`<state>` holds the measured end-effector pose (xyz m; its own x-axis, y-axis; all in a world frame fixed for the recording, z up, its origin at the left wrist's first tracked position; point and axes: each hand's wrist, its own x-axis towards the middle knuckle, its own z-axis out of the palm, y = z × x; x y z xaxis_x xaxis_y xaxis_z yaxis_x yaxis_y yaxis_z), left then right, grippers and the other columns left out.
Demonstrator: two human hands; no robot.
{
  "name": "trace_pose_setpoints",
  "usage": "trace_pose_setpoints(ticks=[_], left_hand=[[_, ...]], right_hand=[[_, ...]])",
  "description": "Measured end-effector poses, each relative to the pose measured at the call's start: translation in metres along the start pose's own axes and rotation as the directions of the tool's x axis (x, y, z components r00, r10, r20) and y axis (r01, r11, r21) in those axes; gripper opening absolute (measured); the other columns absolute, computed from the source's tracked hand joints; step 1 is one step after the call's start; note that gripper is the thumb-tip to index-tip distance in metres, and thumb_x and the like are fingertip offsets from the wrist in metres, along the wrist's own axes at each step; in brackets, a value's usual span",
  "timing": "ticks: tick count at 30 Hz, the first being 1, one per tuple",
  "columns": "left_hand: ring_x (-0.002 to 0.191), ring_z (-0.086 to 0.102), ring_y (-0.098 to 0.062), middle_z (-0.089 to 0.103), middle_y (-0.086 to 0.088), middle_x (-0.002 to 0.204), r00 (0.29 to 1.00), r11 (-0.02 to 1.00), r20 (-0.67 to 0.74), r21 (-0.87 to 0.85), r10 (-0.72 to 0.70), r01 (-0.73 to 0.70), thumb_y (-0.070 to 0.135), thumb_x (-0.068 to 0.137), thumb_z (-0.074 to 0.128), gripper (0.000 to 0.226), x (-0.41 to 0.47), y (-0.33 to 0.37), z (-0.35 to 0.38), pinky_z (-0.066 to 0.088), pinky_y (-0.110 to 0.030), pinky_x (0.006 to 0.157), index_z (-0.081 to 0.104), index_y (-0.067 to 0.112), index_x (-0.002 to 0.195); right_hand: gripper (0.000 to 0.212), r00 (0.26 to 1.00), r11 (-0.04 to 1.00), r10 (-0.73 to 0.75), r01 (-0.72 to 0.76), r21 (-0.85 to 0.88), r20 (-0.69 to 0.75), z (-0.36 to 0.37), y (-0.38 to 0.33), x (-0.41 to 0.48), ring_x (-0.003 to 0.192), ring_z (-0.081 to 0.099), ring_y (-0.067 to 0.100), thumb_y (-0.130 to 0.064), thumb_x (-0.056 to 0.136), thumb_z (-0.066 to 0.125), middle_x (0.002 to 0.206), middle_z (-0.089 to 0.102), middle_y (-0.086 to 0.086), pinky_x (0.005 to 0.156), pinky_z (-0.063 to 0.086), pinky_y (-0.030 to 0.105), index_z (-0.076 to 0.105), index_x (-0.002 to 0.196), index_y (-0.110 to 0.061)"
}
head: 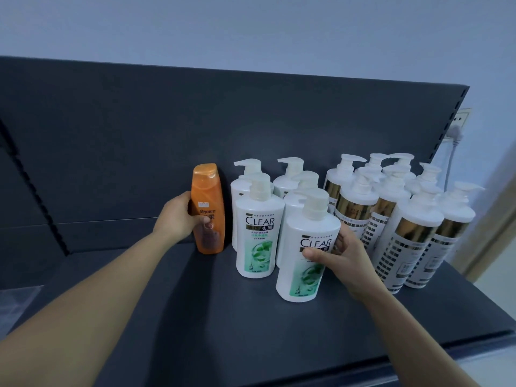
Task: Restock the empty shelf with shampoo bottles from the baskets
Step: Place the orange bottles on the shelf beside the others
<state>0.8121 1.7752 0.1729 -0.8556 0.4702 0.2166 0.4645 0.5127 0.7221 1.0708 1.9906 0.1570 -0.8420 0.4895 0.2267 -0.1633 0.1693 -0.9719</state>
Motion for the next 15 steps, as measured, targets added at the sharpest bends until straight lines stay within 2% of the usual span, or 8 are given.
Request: trace_pose_setpoints(ticks=[4,6,10,13,15], left_hand=[[0.100,0.056,-0.017,0.065,0.001,0.106,0.999,0.998,0.048,0.055,0.023,-0.026,0.017,0.077,0.079,0.038,0.006,-0.001,-0.005,0.043,-0.031,0.085,0.057,0.017,0.108],[0.103,0.058,-0.019,0.065,0.000,0.109,0.998,0.997,0.048,0.071,0.029,-0.032,0.018,0.077,0.079,0.040,0.005,-0.002,-0.004,0.045,-0.034,0.087,0.057,0.017,0.109],[0.105,0.059,-0.025,0.063,-0.005,0.110,0.999,0.995,-0.043,0.102,0.000,0.004,0.019,0.075,0.081,0.043,0.000,0.000,0.001,0.049,-0.040,0.087,0.053,0.016,0.107],[0.105,0.058,-0.026,0.060,-0.007,0.112,0.991,0.992,-0.126,0.108,-0.044,0.058,0.020,0.072,0.083,0.053,-0.008,0.004,0.005,0.050,-0.042,0.084,0.048,0.013,0.111],[0.105,0.057,-0.026,0.057,-0.007,0.115,0.988,0.993,-0.147,0.094,-0.050,0.065,0.020,0.072,0.083,0.058,-0.015,0.005,0.009,0.049,-0.041,0.082,0.046,0.012,0.115]], right_hand=[[0.066,1.000,1.000,0.009,-0.009,-0.010,-0.004,-0.001,0.001,0.000,0.105,0.070,0.016,-0.012,0.060,0.084,0.111,0.075,0.000,0.082,0.058,0.029,0.057,0.120,-0.022],[0.069,1.000,1.000,0.014,-0.014,-0.021,-0.008,-0.001,0.002,0.001,0.107,0.070,0.018,-0.015,0.060,0.085,0.113,0.074,0.002,0.086,0.058,0.035,0.056,0.122,-0.022],[0.067,1.000,0.999,0.020,-0.020,-0.031,-0.014,-0.002,0.004,0.001,0.109,0.069,0.021,-0.015,0.062,0.085,0.115,0.073,0.005,0.089,0.056,0.041,0.056,0.122,-0.022],[0.061,1.000,0.998,0.022,-0.023,-0.058,-0.020,-0.001,0.002,0.000,0.106,0.070,0.016,-0.014,0.065,0.085,0.113,0.074,0.001,0.087,0.057,0.037,0.057,0.118,-0.024],[0.054,0.999,0.996,0.029,-0.032,-0.079,-0.035,0.000,0.002,-0.001,0.101,0.071,0.009,-0.007,0.070,0.084,0.108,0.075,-0.004,0.081,0.058,0.029,0.058,0.113,-0.027]])
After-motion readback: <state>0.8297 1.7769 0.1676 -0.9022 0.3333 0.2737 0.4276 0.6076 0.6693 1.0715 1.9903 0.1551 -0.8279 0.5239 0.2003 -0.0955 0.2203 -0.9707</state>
